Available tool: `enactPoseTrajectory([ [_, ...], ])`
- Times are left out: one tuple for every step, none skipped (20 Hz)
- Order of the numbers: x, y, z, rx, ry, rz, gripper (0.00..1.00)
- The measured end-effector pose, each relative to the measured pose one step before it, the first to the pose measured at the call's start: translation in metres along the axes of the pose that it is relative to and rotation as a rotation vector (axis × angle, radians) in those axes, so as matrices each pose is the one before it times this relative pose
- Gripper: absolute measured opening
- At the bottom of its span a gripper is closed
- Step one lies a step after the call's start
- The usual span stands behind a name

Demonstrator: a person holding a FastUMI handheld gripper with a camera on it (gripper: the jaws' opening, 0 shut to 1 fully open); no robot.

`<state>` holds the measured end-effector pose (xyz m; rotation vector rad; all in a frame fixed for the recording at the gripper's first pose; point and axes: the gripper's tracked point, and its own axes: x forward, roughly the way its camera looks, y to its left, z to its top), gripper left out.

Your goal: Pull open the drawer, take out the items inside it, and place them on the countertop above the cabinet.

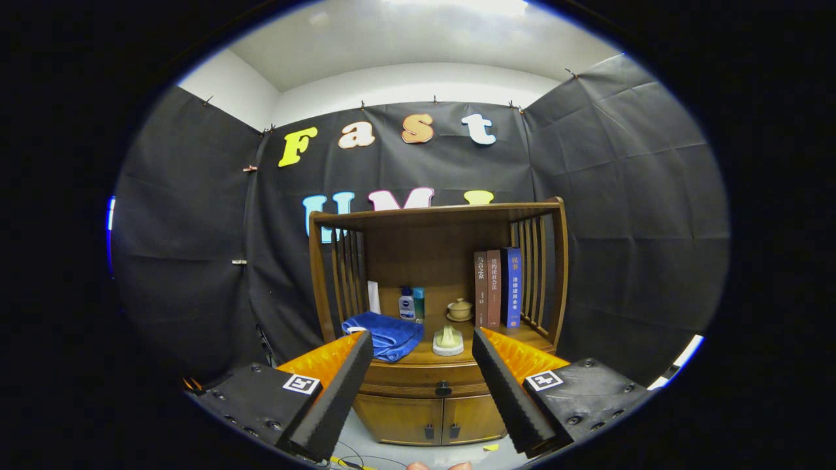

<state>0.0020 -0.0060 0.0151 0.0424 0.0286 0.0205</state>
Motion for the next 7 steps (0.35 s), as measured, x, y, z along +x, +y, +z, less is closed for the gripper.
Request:
enactPoseTrajectory([
  [0.00067, 0.0019, -0.00175, 0.00029, 0.00445, 0.00463, 0.99],
  [-0.00002, 0.00132, -0.00108, 0.00052, 0.00226, 0.00259, 0.99],
  [0.00036, 0.00106, -0.00086, -0.00083, 0.00118, 0.00174, 0.99],
  [-0.0002, 0.00105, -0.00078, -0.00191, 0.00056, 0.0015, 0.99],
  [-0.00008, 0.0011, -0.00081, -0.00226, 0.00192, 0.00252, 0.99],
  [-0.00028, 0.00128, -0.00089, -0.00149, 0.00185, 0.00312, 0.99],
  [0.00001, 0.00128, 0.00009, -0.00145, -0.00015, 0.00264, 0.99],
])
